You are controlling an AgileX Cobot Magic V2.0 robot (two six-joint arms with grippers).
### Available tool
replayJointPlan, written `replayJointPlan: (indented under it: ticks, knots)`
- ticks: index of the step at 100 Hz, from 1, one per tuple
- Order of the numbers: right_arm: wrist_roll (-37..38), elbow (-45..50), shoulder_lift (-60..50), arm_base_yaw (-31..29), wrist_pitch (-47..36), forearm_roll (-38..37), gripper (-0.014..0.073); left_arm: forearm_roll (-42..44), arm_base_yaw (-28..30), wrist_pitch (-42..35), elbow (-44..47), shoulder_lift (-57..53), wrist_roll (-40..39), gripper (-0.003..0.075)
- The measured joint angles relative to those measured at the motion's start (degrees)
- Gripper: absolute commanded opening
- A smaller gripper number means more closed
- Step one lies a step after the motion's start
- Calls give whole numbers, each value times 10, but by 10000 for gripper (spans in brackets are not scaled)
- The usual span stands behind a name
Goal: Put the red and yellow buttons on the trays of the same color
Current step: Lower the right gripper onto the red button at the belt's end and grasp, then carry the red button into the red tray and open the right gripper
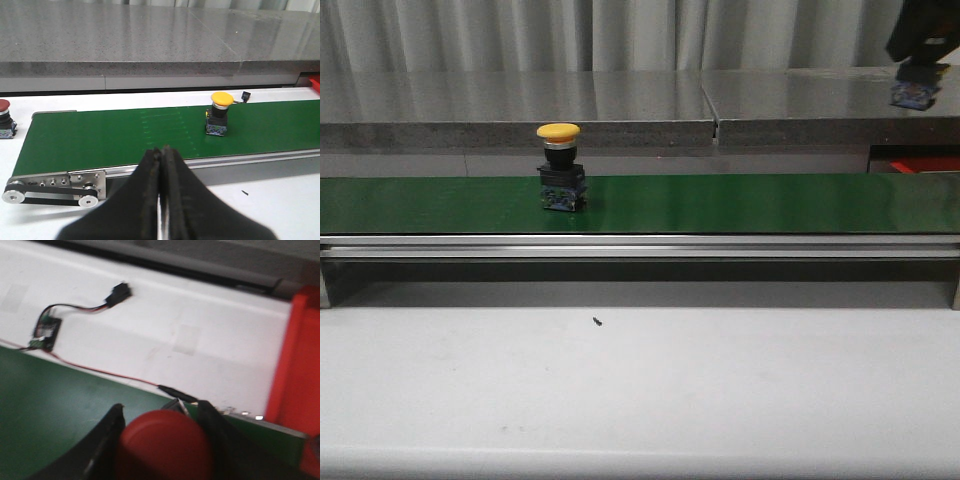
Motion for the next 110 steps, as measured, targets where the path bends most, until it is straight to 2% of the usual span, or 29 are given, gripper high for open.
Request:
replayJointPlan:
  ticks: [24,50,103,110]
  knots:
    - [4,-129,94,-86,16,-5,94,0,0,0,0,0,0,-19]
    - [4,-251,209,-114,28,-22,94,0,0,0,0,0,0,-19]
    - [5,-278,314,-114,-23,-44,94,0,0,0,0,0,0,-19]
    - [5,-278,322,-114,-25,-44,120,0,0,0,0,0,0,-19]
